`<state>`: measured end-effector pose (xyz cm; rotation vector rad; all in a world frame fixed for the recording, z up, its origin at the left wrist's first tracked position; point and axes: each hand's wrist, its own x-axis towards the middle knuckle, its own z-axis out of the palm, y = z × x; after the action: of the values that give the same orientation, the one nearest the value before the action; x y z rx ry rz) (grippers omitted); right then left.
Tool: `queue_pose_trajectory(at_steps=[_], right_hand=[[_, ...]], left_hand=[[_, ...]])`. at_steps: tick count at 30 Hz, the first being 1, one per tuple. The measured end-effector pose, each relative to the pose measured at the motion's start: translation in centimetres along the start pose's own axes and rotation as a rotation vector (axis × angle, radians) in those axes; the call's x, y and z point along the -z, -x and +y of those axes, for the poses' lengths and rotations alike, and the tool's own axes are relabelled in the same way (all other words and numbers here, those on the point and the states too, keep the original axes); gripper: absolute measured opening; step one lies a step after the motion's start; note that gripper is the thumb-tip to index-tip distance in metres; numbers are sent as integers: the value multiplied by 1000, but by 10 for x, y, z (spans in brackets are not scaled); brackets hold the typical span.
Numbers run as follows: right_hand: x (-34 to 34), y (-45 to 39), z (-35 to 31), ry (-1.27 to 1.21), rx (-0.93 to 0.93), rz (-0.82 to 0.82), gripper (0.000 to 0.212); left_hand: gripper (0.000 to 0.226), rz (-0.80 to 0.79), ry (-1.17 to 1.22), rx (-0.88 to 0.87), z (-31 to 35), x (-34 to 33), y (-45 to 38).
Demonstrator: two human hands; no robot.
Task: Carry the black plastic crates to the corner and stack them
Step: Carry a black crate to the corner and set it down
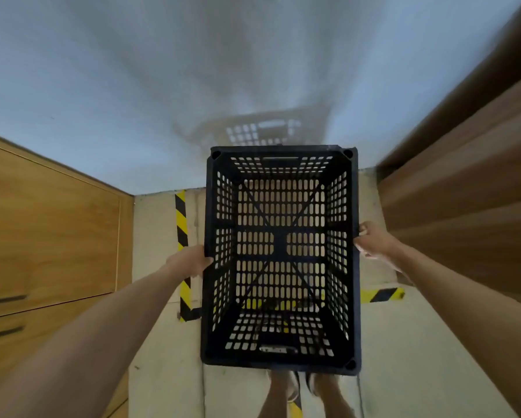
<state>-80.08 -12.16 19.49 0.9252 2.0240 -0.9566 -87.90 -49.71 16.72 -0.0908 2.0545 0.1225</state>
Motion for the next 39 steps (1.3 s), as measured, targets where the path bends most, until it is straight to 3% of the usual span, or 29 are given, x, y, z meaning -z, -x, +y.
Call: queue_pose_trajectory(at_steps=[5,16,19,23,31,35,39], right_hand=[[-2,-39,-41,3,7,-48,40],[-17,-148,-49,-69,-58,-122,45],[-23,-169,-42,-100,-81,-153,47],[-32,-195,-33,-140,-124,-171,44],[-54,-220,-30,-231,-138,-217,46],[-55,-213,-41,-165,-94,-202,56],[-46,-189,-81,5,86,-185,65]], left_hand=[[39,47,152,90,2,11,-19],[36,178,918,375,36,-11,-96],[29,175,947,379,45,-18,-118],[43,134,963,385,48,-25,-147],[48,63,1017,421,43,-37,-167],[58,77,850,360,49,-22,-160],[62,143,572,111,76,15,-135]])
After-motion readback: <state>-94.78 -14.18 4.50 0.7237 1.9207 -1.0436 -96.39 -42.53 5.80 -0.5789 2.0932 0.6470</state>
